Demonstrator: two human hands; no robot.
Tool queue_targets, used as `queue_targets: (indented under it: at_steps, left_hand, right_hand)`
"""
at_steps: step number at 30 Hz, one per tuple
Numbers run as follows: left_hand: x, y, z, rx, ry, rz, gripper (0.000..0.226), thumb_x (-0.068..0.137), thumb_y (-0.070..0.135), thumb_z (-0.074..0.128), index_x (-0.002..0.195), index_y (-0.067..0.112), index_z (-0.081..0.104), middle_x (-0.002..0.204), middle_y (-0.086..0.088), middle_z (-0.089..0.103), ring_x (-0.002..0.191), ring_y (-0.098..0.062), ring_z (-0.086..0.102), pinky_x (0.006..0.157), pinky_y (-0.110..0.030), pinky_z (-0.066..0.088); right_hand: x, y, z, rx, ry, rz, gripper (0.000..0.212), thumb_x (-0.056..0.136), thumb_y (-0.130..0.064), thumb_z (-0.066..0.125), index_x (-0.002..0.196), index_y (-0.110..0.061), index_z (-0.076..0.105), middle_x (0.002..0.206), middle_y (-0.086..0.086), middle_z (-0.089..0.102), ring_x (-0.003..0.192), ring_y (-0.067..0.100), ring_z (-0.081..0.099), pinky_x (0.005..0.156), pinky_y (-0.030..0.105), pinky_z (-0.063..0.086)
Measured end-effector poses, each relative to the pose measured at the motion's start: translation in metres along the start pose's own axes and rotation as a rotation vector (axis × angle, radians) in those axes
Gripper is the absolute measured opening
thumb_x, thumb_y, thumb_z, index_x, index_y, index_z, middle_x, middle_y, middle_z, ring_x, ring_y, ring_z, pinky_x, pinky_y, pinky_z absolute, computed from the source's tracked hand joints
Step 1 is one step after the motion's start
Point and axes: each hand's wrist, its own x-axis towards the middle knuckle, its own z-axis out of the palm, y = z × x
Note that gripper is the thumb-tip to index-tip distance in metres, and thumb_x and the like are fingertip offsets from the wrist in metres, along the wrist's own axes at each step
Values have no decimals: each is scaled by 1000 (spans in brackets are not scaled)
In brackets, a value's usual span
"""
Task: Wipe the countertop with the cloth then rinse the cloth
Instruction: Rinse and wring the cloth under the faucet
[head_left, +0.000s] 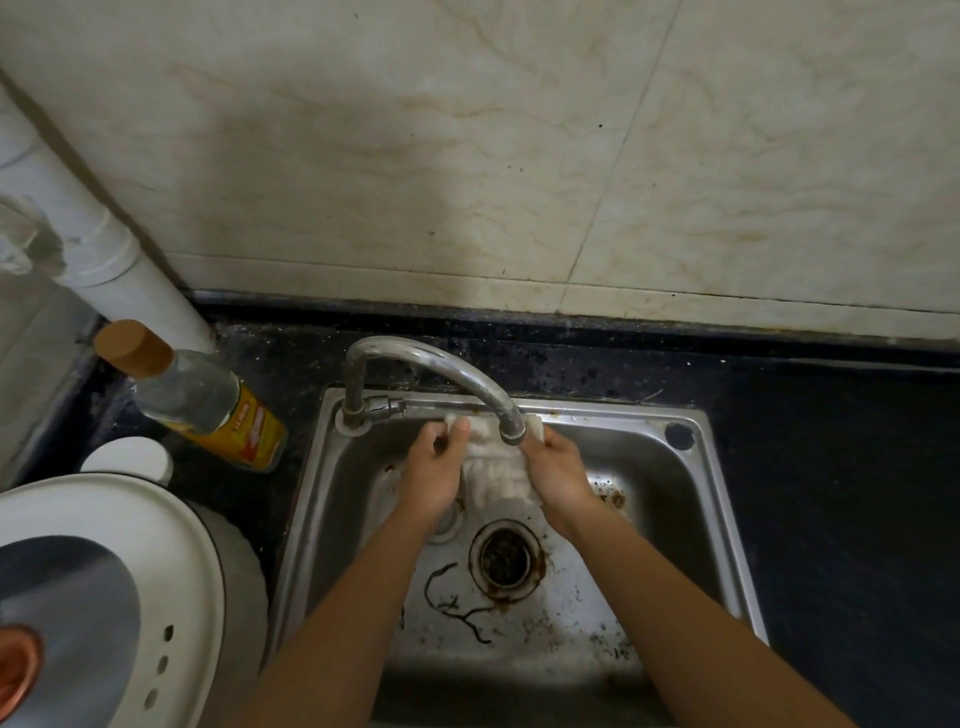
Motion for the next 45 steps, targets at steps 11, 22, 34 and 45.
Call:
queue_targets:
  at_steps: [11,22,34,45]
  left_hand:
    - [3,0,20,-184,-18,-205,28,99,41,36,96,20,55,97,-10,67,88,-24,66,81,-41,56]
    - [2,16,35,-179,-171,-380,42,97,44,43,91,10,66,78,-7,69,69,-20,64,61,-28,50]
    - [-8,-8,12,-320,-128,-356,49,80,54,64,104,12,66,98,-11,73,90,-27,70,76,-36,55]
    - [-4,3,13,-300,-26,-118,22,93,19,57,94,-2,67,87,-16,70,78,-26,67,65,-29,56]
  right_hand:
    - [-4,5,1,-273,9,-223,29,96,-28,54,69,-16,57,57,-7,53,52,5,49,52,22,42]
    - [-4,15,11,-749,140,-462,40,102,-36,36,75,-13,53,56,-3,52,49,12,52,45,24,37]
    - [3,21,-8,-19,-153,9,14,99,-13,47,107,-7,58,99,11,68,93,25,68,84,38,56]
    - [5,14,-10,-217,-95,-243,18,93,-16,60,80,-3,60,73,7,62,68,15,58,63,26,50]
